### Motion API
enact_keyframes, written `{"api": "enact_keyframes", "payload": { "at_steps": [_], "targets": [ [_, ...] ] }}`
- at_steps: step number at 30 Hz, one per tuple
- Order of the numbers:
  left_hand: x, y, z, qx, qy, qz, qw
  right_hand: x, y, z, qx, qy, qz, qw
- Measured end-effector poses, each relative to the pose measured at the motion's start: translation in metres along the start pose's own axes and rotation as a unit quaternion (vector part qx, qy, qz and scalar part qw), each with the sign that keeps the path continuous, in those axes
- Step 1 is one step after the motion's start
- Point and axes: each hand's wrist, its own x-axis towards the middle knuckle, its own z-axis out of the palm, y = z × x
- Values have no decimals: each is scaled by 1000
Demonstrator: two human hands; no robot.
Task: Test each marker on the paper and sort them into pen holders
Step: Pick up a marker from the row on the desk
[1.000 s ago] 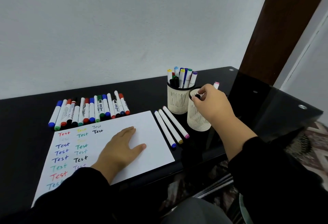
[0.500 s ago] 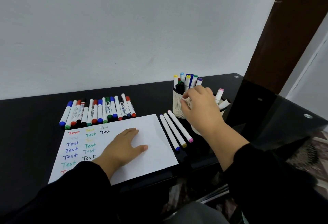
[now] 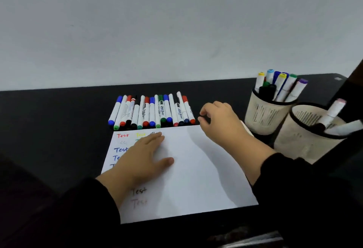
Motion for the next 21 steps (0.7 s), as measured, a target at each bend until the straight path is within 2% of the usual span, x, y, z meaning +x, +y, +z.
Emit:
{"api": "enact_keyframes", "payload": {
  "at_steps": [4,10,16,21],
  "targets": [
    [2,-6,0,-11,5,8,1000,32,-5,24,42,-49,20,998],
    [4,-11,3,-19,24,20,999,64,-3,45,46,-153,81,984],
    [4,-12,3,-13,21,21,999,69,-7,43,62,-155,125,978],
    [2,-9,-1,-15,-1,14,1000,55,-12,26,179,-91,190,961]
  ]
}}
